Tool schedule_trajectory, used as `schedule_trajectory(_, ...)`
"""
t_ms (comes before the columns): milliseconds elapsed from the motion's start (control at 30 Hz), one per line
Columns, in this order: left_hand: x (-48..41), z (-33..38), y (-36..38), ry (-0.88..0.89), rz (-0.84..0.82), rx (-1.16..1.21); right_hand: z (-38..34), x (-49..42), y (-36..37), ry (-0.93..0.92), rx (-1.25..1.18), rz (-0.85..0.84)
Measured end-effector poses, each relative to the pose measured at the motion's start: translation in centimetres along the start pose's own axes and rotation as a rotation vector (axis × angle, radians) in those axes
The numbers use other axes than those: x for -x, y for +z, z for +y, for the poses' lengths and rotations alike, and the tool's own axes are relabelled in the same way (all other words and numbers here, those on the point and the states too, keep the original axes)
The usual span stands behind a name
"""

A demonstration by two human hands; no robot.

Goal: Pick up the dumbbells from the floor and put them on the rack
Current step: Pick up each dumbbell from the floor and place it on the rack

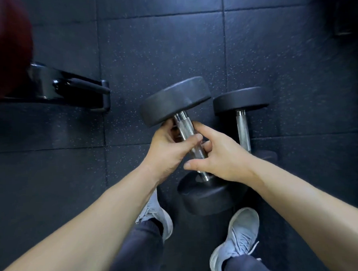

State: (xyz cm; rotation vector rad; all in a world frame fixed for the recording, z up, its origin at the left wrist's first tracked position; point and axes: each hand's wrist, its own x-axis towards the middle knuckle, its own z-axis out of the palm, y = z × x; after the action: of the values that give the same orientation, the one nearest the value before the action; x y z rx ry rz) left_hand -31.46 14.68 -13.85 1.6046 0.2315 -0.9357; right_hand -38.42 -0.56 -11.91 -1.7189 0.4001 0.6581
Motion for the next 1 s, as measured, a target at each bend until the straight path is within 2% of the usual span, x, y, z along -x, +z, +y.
schedule_trajectory(267,13.5,12.9,2.6,0.05,-0.123,-0.17,-11.0,14.8,-1.1,-0.027,-0.188,0.148)
schedule_trajectory(567,30.8,24.5,10.5,0.063,-0.356,-0.34,-20.4,36.7,-3.8,0.043,-0.368,0.329)
schedule_trajectory(733,37.5,27.0,15.4,0.105,-0.562,-0.476,-21.8,46.7,-3.4,0.089,-0.496,0.49)
schedule_trajectory(1000,45.9,25.7,25.1,0.3,-0.993,-0.884,-18.8,59.3,1.4,0.138,-0.71,0.899)
